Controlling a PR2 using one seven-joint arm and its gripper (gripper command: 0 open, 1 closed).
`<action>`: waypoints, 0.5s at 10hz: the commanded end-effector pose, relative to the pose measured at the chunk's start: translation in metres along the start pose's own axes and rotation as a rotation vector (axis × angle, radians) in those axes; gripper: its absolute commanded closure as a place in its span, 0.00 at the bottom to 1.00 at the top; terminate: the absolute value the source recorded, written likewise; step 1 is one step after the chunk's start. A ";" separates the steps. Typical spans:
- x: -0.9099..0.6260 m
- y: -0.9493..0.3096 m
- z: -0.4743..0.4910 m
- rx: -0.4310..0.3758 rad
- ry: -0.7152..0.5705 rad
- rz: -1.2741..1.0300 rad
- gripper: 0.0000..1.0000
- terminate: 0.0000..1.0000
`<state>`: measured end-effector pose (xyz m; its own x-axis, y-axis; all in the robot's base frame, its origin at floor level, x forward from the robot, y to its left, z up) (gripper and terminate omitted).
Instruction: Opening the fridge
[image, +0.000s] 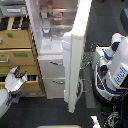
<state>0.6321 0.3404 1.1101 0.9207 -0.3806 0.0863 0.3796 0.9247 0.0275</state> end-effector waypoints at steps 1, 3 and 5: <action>0.082 0.145 -0.104 0.050 0.132 0.269 0.00 0.00; 0.111 0.168 -0.114 0.064 0.149 0.349 0.00 0.00; 0.135 0.163 -0.107 0.058 0.155 0.360 0.00 0.00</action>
<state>0.7790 0.4444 1.0171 0.9942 -0.1004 -0.0387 0.1030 0.9921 0.0715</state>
